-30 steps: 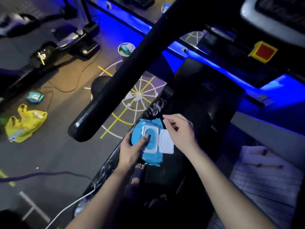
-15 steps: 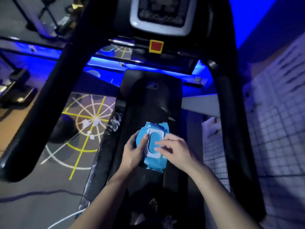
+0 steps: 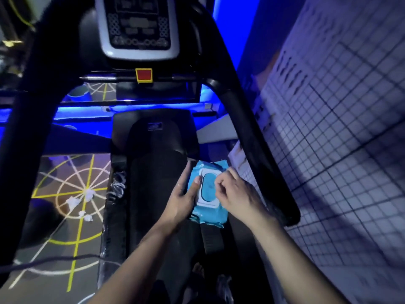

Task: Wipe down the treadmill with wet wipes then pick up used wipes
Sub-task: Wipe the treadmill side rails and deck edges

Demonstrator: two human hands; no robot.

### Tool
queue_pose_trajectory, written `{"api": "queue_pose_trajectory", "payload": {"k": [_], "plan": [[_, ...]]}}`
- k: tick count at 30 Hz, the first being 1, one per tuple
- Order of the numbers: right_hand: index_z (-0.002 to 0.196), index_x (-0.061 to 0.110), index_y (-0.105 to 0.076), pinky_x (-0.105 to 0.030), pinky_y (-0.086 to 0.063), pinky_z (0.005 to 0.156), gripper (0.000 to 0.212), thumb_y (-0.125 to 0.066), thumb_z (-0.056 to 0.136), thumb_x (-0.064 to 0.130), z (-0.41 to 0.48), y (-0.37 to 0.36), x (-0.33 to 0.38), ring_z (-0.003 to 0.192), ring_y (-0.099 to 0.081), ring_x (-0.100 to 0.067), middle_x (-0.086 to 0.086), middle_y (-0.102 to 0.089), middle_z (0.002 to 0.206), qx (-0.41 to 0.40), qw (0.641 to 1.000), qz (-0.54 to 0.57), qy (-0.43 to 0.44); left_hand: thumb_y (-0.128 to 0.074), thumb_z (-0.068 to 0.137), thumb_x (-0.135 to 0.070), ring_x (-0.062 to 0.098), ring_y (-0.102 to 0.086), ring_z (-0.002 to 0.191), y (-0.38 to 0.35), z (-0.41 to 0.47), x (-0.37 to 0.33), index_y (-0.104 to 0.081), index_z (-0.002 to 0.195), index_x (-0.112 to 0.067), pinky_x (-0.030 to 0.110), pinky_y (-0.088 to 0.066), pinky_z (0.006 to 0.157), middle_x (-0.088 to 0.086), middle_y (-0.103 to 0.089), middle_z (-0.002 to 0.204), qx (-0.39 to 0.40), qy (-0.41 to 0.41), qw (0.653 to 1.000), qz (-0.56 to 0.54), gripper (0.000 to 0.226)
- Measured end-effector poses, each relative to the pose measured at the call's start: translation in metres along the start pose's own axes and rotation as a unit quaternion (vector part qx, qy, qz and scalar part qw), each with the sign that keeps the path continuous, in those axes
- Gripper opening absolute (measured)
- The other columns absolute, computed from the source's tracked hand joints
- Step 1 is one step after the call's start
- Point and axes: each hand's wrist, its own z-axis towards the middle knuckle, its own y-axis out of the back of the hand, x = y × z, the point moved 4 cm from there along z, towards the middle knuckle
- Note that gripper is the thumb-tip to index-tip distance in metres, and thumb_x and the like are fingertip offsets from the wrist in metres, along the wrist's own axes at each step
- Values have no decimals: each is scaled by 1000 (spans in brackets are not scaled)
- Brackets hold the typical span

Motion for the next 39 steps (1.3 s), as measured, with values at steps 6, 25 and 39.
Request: {"api": "queue_pose_trajectory", "payload": {"k": [6,25,39], "plan": [[100,17,-50,-34,-36,64,13,-47,103,30,-14,13,33,86,-62,-31,-2,-48,108,-18,997,-34,-70,-72,93,-29,12,-68,118,19,-50,1,-42,153,-43,31,-56,96,-13,-69,134,101,-1,995,2,69],[101,18,-66,-7,-40,66,13,-69,93,28,-46,-7,57,79,-61,-2,8,-66,92,-66,978,175,-93,-83,85,-29,20,-72,86,44,-60,24,-59,107,-18,46,-59,83,16,-74,108,-99,47,994,-8,34],[120,13,-67,-36,-40,78,27,-46,105,22,-42,46,87,101,-62,-35,-6,-52,123,64,991,-117,-26,-80,64,-66,19,-74,85,14,-62,-27,-62,93,-40,58,-59,88,-8,-77,92,-102,-40,989,104,43]]}}
